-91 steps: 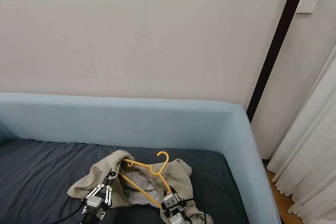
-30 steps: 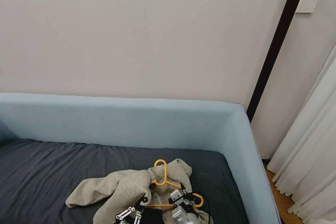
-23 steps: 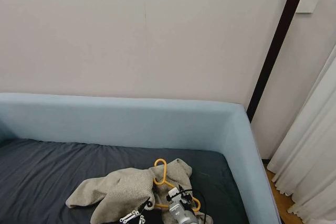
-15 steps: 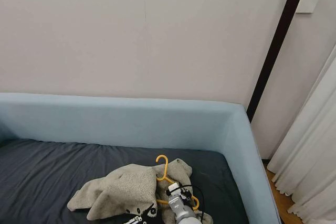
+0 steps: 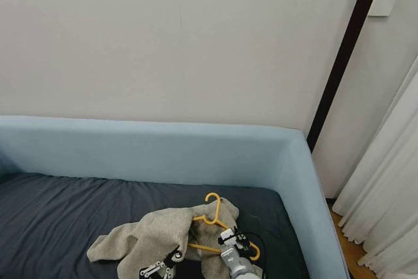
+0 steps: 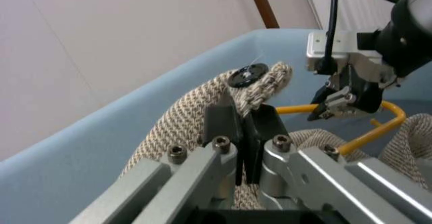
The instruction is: Pick up the clothes from the sofa and hang them on the clothes hanger.
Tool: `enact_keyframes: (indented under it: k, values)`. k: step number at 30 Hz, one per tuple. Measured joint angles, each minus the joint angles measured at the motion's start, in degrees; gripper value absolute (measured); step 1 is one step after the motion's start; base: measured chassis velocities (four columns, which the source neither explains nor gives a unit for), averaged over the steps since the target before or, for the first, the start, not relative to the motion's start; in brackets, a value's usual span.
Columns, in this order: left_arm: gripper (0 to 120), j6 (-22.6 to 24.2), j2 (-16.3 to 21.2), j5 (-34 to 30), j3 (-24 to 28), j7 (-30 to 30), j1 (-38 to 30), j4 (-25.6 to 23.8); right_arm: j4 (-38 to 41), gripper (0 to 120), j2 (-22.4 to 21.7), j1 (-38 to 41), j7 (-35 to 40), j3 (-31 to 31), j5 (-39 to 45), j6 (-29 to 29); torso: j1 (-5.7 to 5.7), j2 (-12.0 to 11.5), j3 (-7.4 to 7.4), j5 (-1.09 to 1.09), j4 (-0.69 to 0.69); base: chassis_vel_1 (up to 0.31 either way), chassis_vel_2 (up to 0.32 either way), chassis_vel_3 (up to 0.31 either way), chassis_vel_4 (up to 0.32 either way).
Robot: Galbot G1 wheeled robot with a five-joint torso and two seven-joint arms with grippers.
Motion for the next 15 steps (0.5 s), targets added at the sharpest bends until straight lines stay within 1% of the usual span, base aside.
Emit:
enact_keyframes:
  k: [4, 7, 12, 15]
  values:
    - [0, 0.0, -0.05, 0.63, -0.01, 0.0, 0.29, 0.48, 0.47, 12, -0.26, 0.02, 1.15, 0.04, 2.82, -0.24, 0.0, 0.0, 0.0, 0.0, 0.0, 0.0, 0.0, 0.0, 0.0]
    - [0, 0.0, -0.34, 1.7, 0.5, 0.0, 1.11, 0.69, 0.85, 12, -0.12, 0.61, 3.76, 0.66, 8.84, -1.0, 0.0, 0.0, 0.0, 0.0, 0.02, 0.0, 0.0, 0.0, 0.0]
    - [0, 0.0, -0.62, 1.95, 0.58, -0.05, 1.19, 0.67, 0.69, 12, -0.47, 1.12, 4.67, 1.73, 11.44, -1.01, 0.0, 0.0, 0.0, 0.0, 0.02, 0.0, 0.0, 0.0, 0.0]
    - [0, 0.0, -0.63, 1.92, 0.34, -0.48, 0.72, 0.52, 1.99, 12, -2.19, 0.78, 4.67, 1.94, 11.73, -0.77, 0.0, 0.0, 0.0, 0.0, 0.01, 0.0, 0.0, 0.0, 0.0]
